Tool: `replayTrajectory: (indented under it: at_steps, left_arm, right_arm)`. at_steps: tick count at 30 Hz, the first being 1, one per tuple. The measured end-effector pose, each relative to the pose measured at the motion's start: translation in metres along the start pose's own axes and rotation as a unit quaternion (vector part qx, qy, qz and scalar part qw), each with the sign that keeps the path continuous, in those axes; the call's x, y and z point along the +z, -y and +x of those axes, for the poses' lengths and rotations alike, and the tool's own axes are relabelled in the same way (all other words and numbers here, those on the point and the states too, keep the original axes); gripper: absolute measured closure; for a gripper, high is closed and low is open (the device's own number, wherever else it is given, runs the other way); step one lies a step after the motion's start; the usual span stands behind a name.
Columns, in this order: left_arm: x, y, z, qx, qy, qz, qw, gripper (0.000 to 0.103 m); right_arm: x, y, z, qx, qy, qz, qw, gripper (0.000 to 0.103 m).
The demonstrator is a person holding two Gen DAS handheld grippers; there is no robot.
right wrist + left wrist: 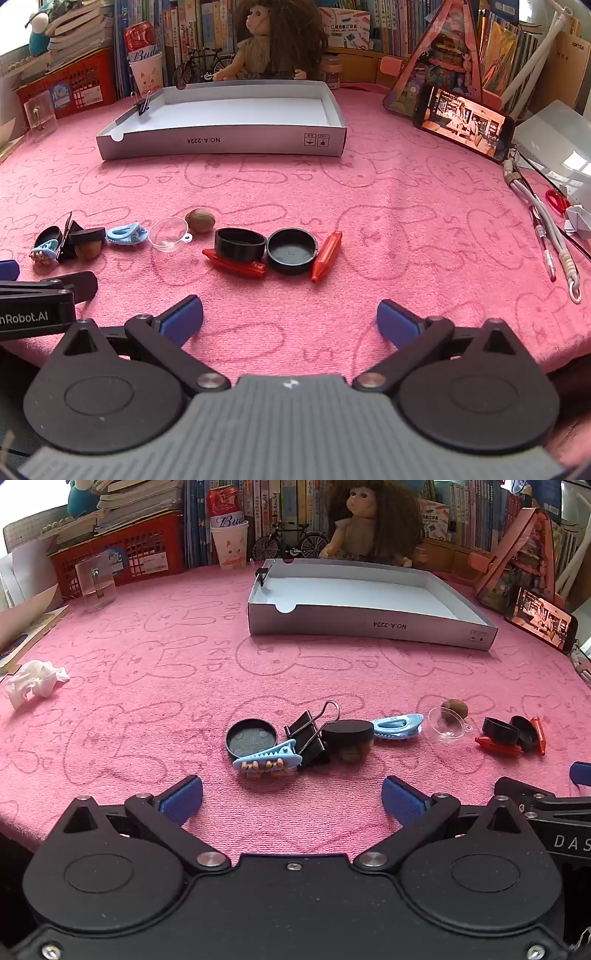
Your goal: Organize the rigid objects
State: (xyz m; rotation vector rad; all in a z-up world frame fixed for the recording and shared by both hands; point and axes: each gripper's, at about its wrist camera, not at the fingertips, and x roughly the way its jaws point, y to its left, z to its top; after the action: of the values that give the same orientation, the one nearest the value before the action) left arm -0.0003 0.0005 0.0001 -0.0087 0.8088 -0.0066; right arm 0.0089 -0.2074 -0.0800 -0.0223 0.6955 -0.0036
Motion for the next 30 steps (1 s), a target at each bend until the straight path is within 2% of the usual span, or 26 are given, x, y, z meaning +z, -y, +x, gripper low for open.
replayTrajectory:
  at_steps: [30]
  left_arm:
    - [-0.0017,-0.0012,-0.0018,0.008,0.001,0.004,1.0,0.0]
  right_arm:
    - [-0.0013,-0.0005,-0.0017,0.0,0.003,0.0,1.0,0.0]
